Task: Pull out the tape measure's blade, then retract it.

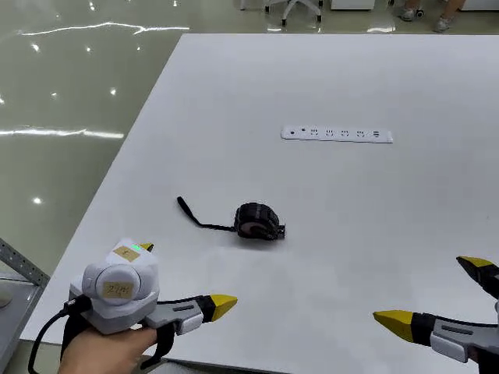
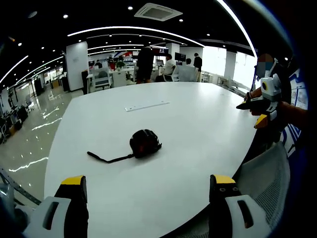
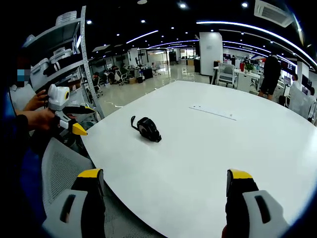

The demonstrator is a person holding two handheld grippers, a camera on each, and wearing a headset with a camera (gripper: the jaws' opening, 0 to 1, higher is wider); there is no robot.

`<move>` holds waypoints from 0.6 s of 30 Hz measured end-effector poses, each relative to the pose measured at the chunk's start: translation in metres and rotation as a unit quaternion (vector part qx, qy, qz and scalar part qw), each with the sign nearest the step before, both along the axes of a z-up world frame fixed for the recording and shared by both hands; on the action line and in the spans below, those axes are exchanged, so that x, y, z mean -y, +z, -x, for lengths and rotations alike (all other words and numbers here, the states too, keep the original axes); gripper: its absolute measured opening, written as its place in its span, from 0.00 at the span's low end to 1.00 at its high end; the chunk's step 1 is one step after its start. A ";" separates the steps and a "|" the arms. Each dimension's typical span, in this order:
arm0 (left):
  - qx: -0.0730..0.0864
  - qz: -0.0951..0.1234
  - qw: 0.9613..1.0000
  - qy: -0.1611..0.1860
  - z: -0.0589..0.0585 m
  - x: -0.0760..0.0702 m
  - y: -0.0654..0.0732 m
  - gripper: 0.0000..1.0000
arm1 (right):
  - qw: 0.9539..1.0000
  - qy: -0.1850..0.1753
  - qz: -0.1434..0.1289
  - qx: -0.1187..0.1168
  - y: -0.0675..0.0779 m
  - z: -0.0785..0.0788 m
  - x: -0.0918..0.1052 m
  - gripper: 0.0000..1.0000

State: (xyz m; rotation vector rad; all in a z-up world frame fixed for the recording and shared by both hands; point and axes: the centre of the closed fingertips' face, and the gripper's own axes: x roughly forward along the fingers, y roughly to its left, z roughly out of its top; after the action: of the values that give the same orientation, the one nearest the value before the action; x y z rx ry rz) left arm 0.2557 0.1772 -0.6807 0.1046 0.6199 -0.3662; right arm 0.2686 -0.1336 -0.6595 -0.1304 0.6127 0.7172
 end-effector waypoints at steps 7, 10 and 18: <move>0.000 0.001 1.000 0.005 0.004 -0.005 0.005 1.00 | 1.000 -0.002 0.004 0.002 0.008 0.005 0.000 1.00; 0.001 -0.001 1.000 0.009 0.004 -0.008 0.007 1.00 | 1.000 -0.004 0.003 0.002 0.008 0.006 0.002 1.00; 0.000 0.000 1.000 0.020 0.006 -0.017 0.010 1.00 | 1.000 0.001 0.007 -0.003 0.008 0.009 0.004 1.00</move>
State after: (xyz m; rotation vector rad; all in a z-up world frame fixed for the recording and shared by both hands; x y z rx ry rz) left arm 0.2493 0.1943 -0.6705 0.0915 0.6206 -0.3269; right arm 0.2601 -0.1372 -0.6515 -0.1428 0.6242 0.7162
